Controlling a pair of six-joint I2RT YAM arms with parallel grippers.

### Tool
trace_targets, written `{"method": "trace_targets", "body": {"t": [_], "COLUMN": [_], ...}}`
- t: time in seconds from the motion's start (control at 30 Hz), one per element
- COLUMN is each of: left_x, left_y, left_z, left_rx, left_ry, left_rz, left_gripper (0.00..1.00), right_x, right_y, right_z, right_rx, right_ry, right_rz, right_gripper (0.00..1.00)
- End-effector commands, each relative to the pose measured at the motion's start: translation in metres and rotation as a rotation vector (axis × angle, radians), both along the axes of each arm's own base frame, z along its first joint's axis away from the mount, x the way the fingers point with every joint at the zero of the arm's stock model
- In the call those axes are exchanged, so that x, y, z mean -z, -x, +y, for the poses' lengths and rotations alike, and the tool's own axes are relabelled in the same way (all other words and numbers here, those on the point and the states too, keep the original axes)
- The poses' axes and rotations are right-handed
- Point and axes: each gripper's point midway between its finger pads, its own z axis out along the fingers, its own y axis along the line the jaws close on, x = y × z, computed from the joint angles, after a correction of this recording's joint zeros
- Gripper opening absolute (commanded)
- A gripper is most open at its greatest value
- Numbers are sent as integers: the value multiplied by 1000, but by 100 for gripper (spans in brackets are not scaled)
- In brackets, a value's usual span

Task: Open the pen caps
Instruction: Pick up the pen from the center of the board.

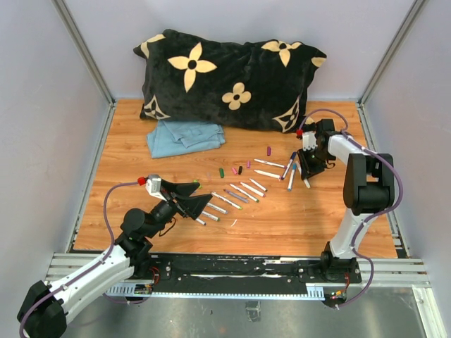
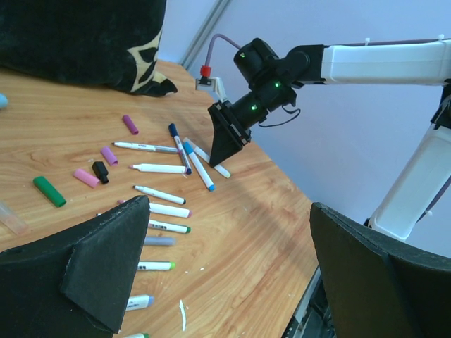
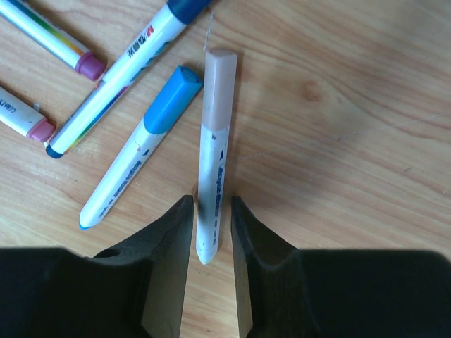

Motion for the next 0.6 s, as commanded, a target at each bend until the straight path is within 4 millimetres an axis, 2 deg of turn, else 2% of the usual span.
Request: {"method": "trace_targets", "body": {"t": [0.0,0.23,0.4,0.57], "left_x": [-3,-1,0,1], "left_y": [1,1,2,4], "left_z": [0,-1,-2,-4], "left_rx": [8,14,17,37], "left_ry": [12,14,17,34], "left_rz": [-7,-1,0,9], "left_gripper": [99,99,99,99], "right_x": [3,12,14,7], "right_y": [-1,1,5,6], "right_z": [2,-8,-12,-13], "right_rx": [-41,-55,-69,-75], "right_ry": [41,120,145,142], "right_rz": [20,51,72,66], "right_gripper": [29,23,13,1]}}
